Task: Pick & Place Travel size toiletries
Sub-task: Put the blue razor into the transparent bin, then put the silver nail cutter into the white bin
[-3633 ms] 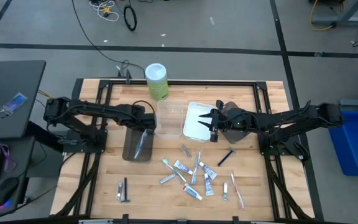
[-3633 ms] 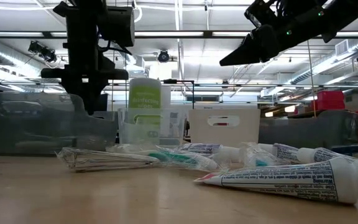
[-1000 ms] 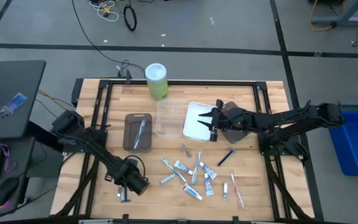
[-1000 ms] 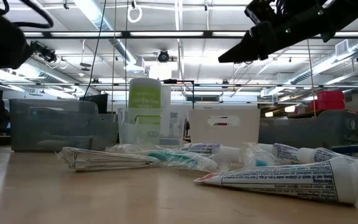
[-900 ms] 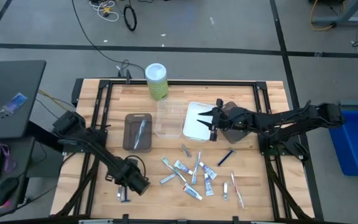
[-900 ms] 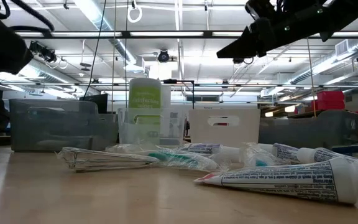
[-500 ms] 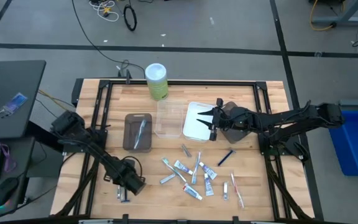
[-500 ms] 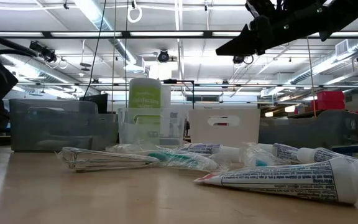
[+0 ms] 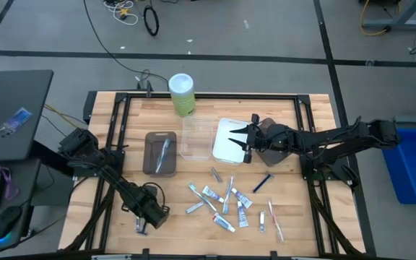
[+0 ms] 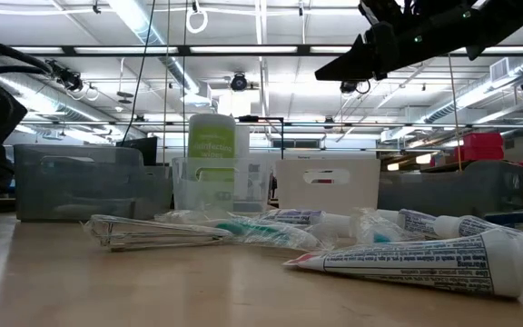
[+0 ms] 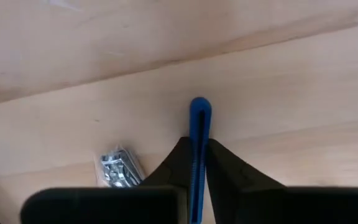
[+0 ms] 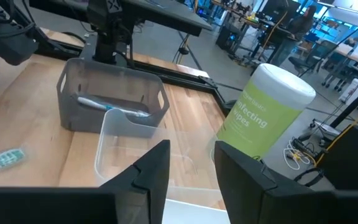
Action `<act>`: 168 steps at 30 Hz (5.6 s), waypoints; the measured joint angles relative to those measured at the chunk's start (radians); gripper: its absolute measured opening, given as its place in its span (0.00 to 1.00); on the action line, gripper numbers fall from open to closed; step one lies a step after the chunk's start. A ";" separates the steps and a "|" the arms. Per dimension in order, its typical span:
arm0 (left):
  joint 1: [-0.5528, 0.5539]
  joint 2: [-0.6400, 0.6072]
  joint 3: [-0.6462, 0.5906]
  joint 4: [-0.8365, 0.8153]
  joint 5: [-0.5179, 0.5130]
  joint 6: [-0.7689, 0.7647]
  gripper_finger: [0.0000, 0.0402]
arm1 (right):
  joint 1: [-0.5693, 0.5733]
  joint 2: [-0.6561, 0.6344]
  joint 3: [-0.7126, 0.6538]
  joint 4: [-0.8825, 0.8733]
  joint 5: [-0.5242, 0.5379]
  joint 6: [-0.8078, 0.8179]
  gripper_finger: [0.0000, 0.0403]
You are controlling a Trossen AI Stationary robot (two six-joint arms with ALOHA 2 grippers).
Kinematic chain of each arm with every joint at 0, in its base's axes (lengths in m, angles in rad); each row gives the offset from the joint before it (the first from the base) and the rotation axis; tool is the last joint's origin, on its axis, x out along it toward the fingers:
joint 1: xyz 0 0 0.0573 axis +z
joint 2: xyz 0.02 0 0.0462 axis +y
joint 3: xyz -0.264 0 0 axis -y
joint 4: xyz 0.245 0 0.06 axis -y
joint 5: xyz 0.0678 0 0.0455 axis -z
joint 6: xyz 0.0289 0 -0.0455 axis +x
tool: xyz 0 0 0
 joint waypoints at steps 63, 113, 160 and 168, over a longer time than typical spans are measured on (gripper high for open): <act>0.937 0.039 0.379 0.006 -0.278 1.604 0.30 | 0.000 0.000 0.000 -0.054 -0.001 0.080 0.31; 0.675 -0.668 -0.278 0.795 -0.216 1.947 0.29 | 0.351 0.599 0.467 -0.552 0.131 0.813 0.53; 0.660 -0.667 -0.278 0.781 -0.217 1.998 0.29 | 0.322 0.547 0.594 -0.985 0.230 0.713 0.14; 0.660 -0.667 -0.278 0.774 -0.218 1.998 0.29 | 0.204 0.420 0.603 -1.138 0.422 0.710 0.17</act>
